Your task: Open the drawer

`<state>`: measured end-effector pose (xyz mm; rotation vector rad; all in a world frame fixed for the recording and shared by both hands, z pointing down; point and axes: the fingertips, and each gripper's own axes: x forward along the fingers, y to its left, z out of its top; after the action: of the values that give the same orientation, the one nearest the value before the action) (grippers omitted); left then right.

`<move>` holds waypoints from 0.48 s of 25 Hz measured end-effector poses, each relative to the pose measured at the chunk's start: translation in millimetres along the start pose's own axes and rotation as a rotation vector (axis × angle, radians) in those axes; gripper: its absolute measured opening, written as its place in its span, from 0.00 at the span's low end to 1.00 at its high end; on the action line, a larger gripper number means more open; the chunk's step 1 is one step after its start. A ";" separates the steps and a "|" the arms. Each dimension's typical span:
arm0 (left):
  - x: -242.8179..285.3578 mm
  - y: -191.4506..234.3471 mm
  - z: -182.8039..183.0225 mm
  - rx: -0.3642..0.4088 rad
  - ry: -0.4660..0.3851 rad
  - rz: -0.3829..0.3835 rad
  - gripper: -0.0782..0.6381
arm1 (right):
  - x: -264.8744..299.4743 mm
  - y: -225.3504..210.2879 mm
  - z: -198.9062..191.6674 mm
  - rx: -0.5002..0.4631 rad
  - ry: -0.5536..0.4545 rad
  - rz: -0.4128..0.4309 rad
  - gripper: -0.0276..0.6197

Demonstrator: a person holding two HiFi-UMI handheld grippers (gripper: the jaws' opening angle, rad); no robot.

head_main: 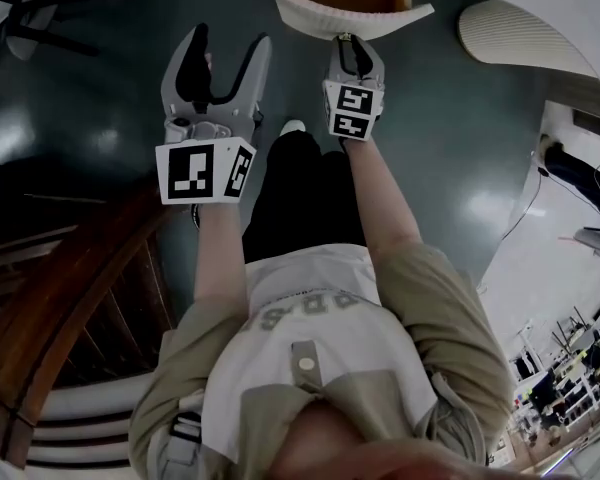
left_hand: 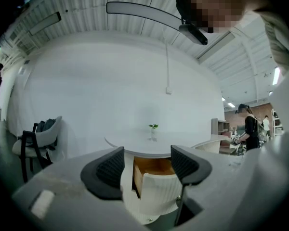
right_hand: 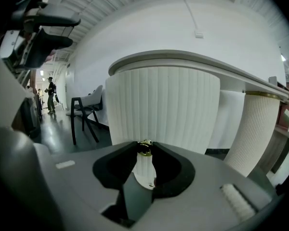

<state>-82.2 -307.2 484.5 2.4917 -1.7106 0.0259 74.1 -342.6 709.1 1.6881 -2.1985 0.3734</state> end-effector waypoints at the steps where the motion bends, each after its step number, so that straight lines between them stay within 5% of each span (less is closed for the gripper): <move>1: -0.5 -0.4 1.8 0.001 0.000 -0.001 0.54 | -1.3 0.9 0.6 0.000 -0.003 0.002 0.20; 12: -15.6 -16.2 13.2 -0.015 0.020 -0.003 0.54 | -21.9 4.0 -7.5 -0.010 0.024 -0.004 0.20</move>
<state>-73.5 -288.4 468.7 2.4743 -1.6937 0.0377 76.2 -319.4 706.7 1.6738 -2.1760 0.3785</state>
